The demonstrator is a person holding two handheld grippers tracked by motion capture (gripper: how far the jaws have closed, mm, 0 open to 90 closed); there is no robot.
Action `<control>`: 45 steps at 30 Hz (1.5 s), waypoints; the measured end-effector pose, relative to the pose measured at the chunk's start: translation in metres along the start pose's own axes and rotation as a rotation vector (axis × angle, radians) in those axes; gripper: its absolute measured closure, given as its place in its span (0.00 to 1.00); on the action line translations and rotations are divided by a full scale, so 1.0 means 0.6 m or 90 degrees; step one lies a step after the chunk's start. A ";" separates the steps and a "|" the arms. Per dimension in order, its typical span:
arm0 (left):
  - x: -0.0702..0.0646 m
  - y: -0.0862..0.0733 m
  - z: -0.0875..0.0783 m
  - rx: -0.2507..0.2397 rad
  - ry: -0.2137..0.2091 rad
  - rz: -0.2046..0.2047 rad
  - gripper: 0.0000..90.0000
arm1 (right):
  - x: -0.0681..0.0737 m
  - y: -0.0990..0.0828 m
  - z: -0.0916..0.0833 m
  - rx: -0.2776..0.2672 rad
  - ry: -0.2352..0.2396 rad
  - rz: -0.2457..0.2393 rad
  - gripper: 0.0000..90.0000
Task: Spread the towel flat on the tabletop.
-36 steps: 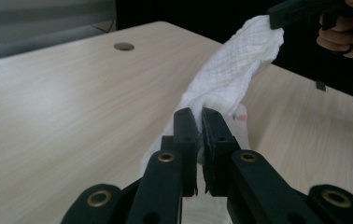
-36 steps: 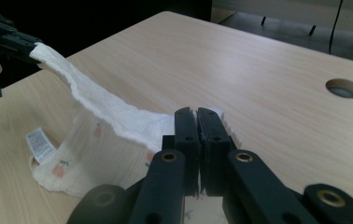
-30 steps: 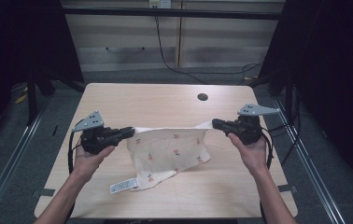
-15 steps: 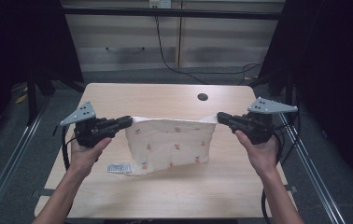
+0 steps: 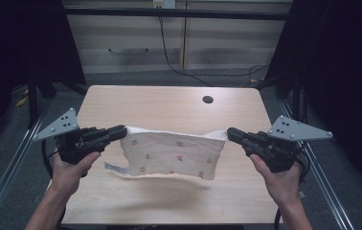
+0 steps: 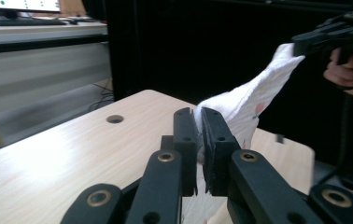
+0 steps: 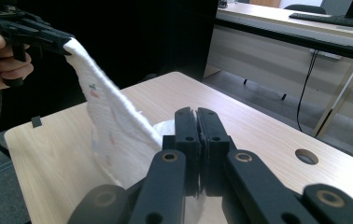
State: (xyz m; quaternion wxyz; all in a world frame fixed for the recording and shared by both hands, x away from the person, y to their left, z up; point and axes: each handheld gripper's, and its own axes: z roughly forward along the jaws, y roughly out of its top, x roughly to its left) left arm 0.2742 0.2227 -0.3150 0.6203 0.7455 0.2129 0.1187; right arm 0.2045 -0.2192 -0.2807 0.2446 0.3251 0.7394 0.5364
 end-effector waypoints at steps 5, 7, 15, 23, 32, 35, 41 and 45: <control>0.019 -0.024 0.022 0.036 0.011 -0.040 0.95 | -0.016 -0.021 0.020 0.020 -0.006 0.020 0.98; 0.035 -0.046 0.042 0.059 0.015 -0.059 0.95 | -0.039 -0.044 0.041 0.037 -0.011 0.049 0.98; 0.090 -0.119 0.115 0.152 0.031 -0.124 0.95 | -0.116 -0.130 0.131 0.136 -0.022 0.127 0.98; 0.119 -0.160 0.143 0.203 0.062 -0.117 0.94 | -0.143 -0.165 0.181 0.171 -0.016 0.156 0.97; 0.175 -0.212 0.189 0.228 0.086 -0.157 0.92 | -0.188 -0.195 0.257 0.218 -0.027 0.202 0.93; 0.185 -0.221 0.194 0.223 0.095 -0.176 0.91 | -0.199 -0.202 0.270 0.216 -0.029 0.202 0.89; 0.207 -0.214 0.184 0.201 0.128 -0.202 0.61 | -0.219 -0.211 0.285 0.178 -0.047 0.221 0.73; 0.207 -0.200 0.165 0.190 0.132 -0.192 0.61 | -0.225 -0.206 0.274 0.164 -0.059 0.215 0.68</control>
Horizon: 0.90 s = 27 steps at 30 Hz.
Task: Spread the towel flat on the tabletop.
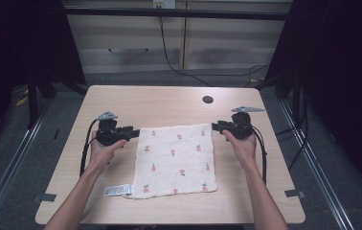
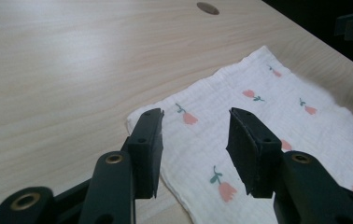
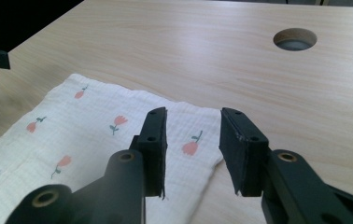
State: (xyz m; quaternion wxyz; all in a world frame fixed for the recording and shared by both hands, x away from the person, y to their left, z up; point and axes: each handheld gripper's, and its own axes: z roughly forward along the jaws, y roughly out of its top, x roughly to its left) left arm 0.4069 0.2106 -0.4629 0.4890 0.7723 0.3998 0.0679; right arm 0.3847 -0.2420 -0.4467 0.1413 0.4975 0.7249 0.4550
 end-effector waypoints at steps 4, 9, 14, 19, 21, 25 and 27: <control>-0.008 -0.003 -0.016 0.005 -0.007 0.016 0.61 | 0.000 -0.002 -0.014 0.005 0.001 -0.005 0.64; -0.026 -0.022 -0.031 0.040 -0.013 0.039 0.64 | 0.023 -0.022 -0.023 0.039 0.038 -0.052 0.70; -0.040 -0.051 -0.029 0.050 -0.051 0.067 0.67 | 0.045 -0.050 -0.007 0.085 0.068 -0.080 0.77; -0.047 -0.065 -0.007 0.088 -0.079 0.084 0.66 | 0.049 -0.076 0.015 0.111 0.082 -0.083 0.80; -0.052 -0.069 0.003 0.098 -0.083 0.092 0.68 | 0.051 -0.084 0.021 0.115 0.089 -0.077 0.80; -0.054 -0.075 0.030 0.121 -0.082 0.092 0.75 | 0.058 -0.087 0.029 0.123 0.099 -0.079 0.80; -0.054 -0.081 0.036 0.139 -0.081 0.094 0.76 | 0.061 -0.090 0.031 0.133 0.100 -0.085 0.80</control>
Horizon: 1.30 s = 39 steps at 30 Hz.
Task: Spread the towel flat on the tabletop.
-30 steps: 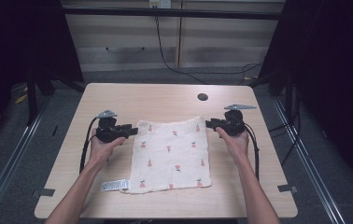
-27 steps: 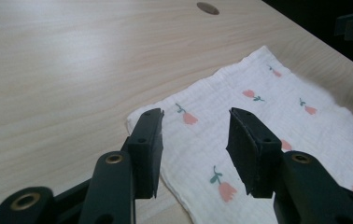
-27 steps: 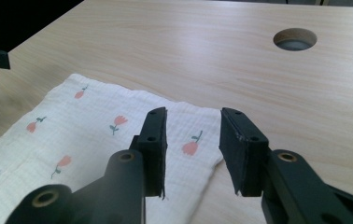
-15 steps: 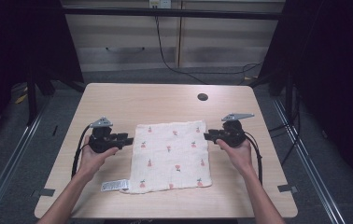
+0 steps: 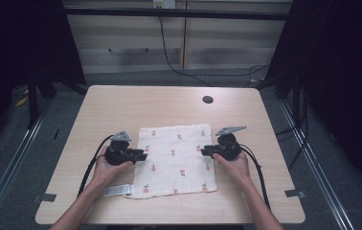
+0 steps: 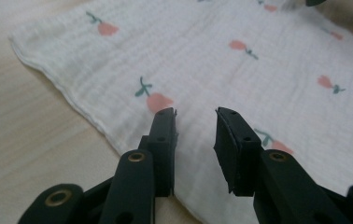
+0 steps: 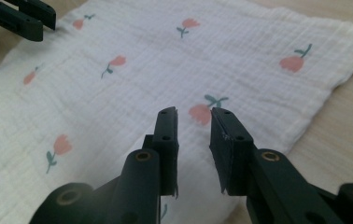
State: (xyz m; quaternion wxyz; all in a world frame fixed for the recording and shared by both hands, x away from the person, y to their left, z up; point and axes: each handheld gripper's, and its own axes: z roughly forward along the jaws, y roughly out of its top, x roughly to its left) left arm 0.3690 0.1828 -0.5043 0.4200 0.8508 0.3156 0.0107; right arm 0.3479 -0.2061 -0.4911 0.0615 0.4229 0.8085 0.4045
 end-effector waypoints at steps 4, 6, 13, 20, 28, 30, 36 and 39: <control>-0.001 -0.002 0.004 0.000 0.006 0.013 0.83 | -0.001 -0.009 0.006 0.030 -0.013 0.001 0.79; 0.001 -0.005 0.004 -0.009 0.000 0.008 0.82 | -0.002 -0.011 0.006 0.036 -0.017 0.010 0.79; -0.003 -0.013 -0.002 -0.011 -0.009 0.018 0.78 | 0.006 -0.030 -0.009 0.048 -0.017 -0.007 0.81; -0.023 -0.012 -0.003 0.011 -0.005 0.029 0.77 | 0.019 -0.050 -0.029 0.055 -0.016 -0.012 0.81; -0.041 -0.025 -0.014 0.017 -0.008 0.035 0.78 | 0.047 -0.077 -0.052 0.062 -0.014 -0.021 0.82; -0.047 -0.028 -0.016 0.022 -0.006 0.038 0.78 | 0.050 -0.082 -0.054 0.059 -0.004 -0.024 0.82; -0.061 -0.040 -0.027 0.026 -0.005 0.046 0.78 | 0.067 -0.094 -0.060 0.060 0.013 -0.033 0.82; -0.065 -0.047 -0.034 0.025 -0.012 0.037 0.78 | 0.074 -0.099 -0.062 0.060 0.020 -0.034 0.82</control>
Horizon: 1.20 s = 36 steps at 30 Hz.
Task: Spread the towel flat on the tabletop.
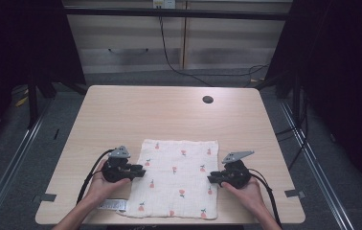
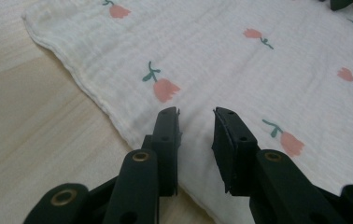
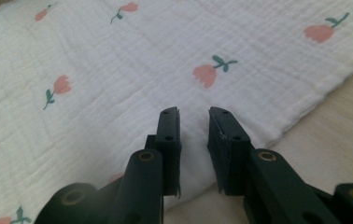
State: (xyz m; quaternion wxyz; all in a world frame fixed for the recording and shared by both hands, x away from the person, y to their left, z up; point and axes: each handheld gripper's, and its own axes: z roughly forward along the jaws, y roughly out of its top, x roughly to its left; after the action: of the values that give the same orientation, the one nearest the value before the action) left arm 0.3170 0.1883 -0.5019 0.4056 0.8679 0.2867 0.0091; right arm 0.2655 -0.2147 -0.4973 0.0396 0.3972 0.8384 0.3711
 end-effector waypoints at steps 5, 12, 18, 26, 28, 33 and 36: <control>-0.002 -0.002 -0.002 0.002 -0.010 -0.008 0.78 | 0.001 -0.003 -0.001 -0.003 0.006 0.003 0.83; 0.008 0.012 -0.002 -0.008 -0.032 -0.026 0.69 | -0.014 0.012 -0.009 -0.049 0.027 0.017 0.71; 0.016 0.021 0.019 -0.011 0.001 -0.015 0.71 | -0.068 0.050 -0.006 -0.071 -0.020 0.034 0.70; 0.015 0.010 0.013 -0.017 -0.006 -0.004 0.72 | -0.143 0.086 0.008 -0.094 -0.078 0.067 0.69; 0.016 0.009 0.012 -0.020 -0.008 -0.005 0.72 | -0.153 0.089 0.016 -0.094 -0.076 0.073 0.69; 0.017 0.009 0.013 -0.022 -0.006 -0.005 0.72 | -0.166 0.095 0.038 -0.083 -0.098 0.077 0.70; 0.017 0.009 0.013 -0.023 -0.006 -0.006 0.72 | -0.171 0.095 0.047 -0.077 -0.096 0.080 0.72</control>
State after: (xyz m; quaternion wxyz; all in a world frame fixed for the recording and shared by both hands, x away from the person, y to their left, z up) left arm 0.3303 0.1854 -0.5055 0.4223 0.8593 0.2884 0.0084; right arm 0.3819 -0.2461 -0.5039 0.1033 0.4727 0.7827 0.3915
